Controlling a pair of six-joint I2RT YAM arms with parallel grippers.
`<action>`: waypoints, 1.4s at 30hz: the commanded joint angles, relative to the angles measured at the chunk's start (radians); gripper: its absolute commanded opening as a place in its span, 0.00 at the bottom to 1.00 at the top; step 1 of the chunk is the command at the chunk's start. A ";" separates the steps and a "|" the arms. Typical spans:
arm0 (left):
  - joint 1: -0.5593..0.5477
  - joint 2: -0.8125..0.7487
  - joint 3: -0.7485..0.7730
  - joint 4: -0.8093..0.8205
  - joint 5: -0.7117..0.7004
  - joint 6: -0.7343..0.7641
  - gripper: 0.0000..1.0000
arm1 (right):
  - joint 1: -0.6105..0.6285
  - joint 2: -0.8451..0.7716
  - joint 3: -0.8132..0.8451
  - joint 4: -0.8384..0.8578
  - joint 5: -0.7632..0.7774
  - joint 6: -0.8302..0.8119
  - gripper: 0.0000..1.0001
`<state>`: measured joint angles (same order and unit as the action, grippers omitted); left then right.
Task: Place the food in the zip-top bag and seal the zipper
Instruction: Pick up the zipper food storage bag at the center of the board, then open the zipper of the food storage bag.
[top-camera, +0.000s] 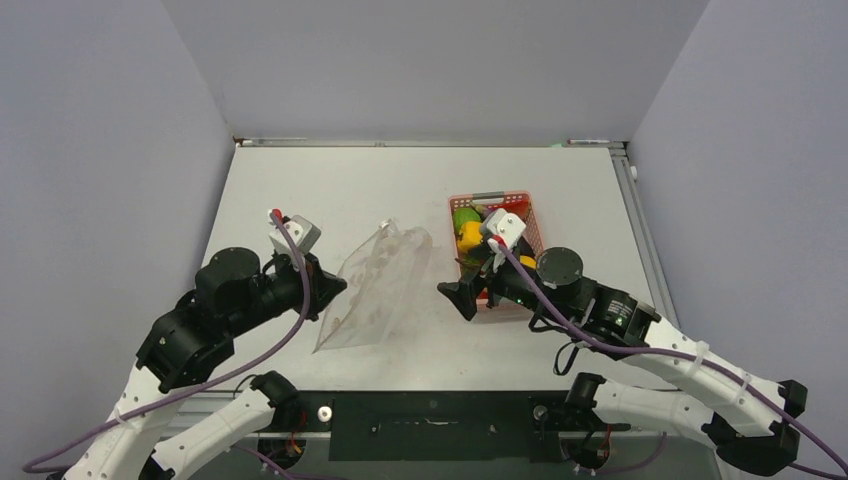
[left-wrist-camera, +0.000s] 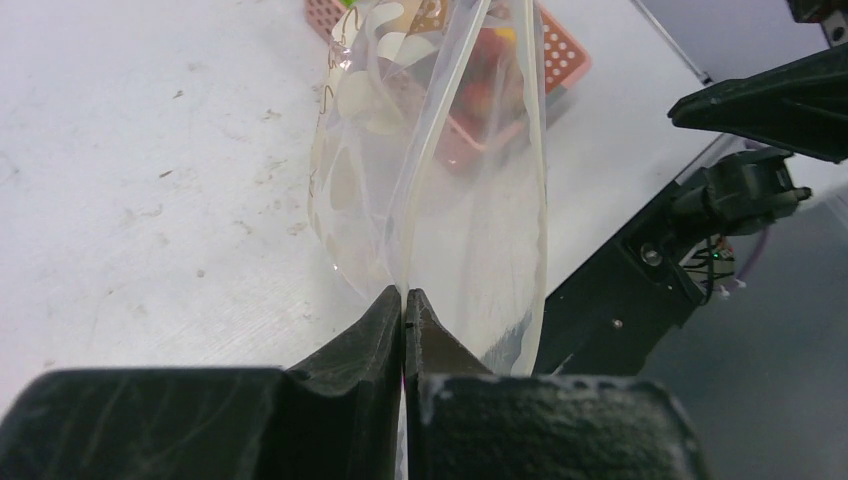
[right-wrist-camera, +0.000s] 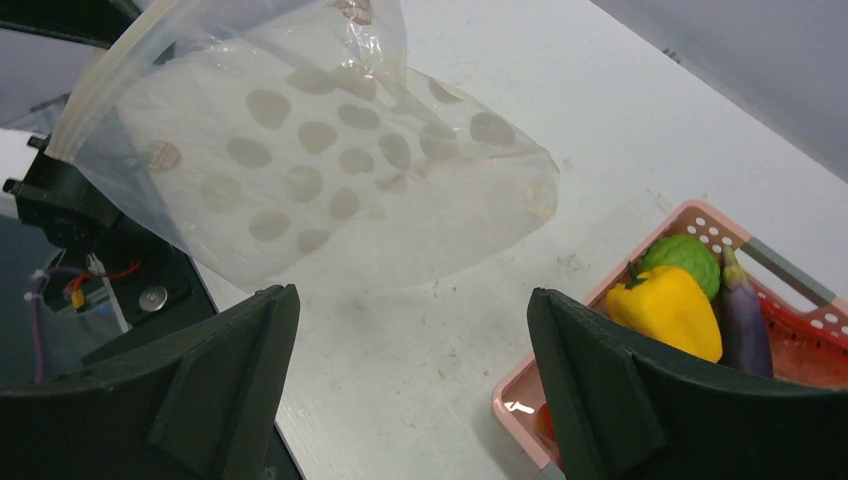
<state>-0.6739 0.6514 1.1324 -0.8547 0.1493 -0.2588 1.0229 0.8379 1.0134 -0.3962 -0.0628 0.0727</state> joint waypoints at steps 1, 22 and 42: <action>0.004 0.047 0.055 -0.024 -0.135 -0.011 0.00 | 0.005 0.035 0.012 0.097 0.149 0.176 0.86; -0.011 0.141 0.042 -0.016 -0.508 -0.160 0.00 | 0.235 0.350 0.179 0.213 0.461 0.481 0.75; -0.031 0.143 0.041 -0.030 -0.617 -0.242 0.00 | 0.296 0.611 0.388 0.249 0.595 0.547 0.72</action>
<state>-0.6987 0.8013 1.1526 -0.8978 -0.4423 -0.4808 1.3106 1.4208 1.3254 -0.1963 0.5022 0.6048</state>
